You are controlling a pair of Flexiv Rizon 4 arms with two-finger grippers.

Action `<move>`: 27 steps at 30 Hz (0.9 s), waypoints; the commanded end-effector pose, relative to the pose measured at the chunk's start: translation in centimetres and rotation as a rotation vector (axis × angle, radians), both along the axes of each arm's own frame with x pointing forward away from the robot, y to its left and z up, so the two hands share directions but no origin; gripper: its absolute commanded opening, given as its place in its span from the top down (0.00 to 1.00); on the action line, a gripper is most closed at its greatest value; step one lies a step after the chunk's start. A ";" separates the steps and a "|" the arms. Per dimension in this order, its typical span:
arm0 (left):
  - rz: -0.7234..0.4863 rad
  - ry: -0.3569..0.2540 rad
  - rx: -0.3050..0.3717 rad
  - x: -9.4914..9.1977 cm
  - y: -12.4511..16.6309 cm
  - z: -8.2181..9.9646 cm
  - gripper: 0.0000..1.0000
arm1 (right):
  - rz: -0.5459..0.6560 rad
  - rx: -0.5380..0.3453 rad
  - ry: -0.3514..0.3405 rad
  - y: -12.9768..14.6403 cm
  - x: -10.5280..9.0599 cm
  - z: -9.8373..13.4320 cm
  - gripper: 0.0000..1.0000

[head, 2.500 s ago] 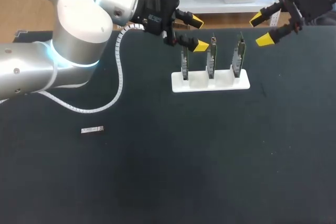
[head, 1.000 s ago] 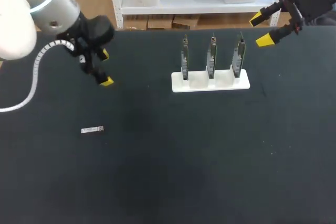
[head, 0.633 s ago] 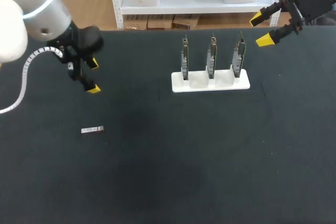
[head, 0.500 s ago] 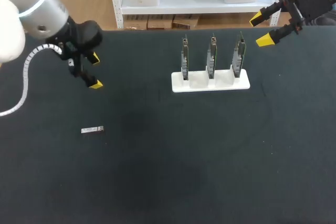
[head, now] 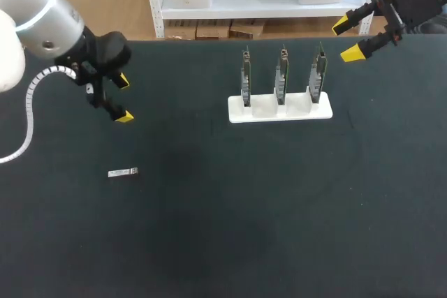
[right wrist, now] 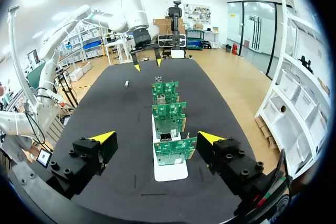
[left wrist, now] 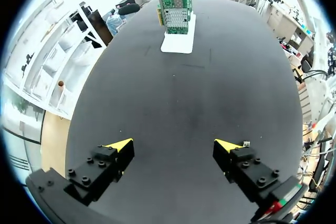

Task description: Pick up the optical module with the left hand, and insert it into the network port with the right hand.

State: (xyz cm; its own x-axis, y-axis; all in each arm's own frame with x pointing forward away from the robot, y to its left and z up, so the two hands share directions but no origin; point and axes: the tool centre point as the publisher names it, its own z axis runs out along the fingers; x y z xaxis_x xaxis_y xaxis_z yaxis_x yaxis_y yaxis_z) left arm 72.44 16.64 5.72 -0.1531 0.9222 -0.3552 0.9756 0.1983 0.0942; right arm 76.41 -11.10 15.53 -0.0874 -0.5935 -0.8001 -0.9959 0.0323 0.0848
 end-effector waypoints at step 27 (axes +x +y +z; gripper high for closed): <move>0.033 0.089 0.290 -5.8 4.9 -1.4 0.00 | -0.004 -0.001 -0.003 0.1 -0.2 0.0 0.00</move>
State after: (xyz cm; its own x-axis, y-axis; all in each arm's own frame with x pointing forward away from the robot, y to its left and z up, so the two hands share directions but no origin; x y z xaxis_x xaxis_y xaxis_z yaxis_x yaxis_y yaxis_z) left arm 66.64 21.57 4.19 -0.2050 0.9763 -0.0691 0.9752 0.2097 0.0702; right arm 76.40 -11.07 15.53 -0.0871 -0.5937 -0.8000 -0.9959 0.0320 0.0847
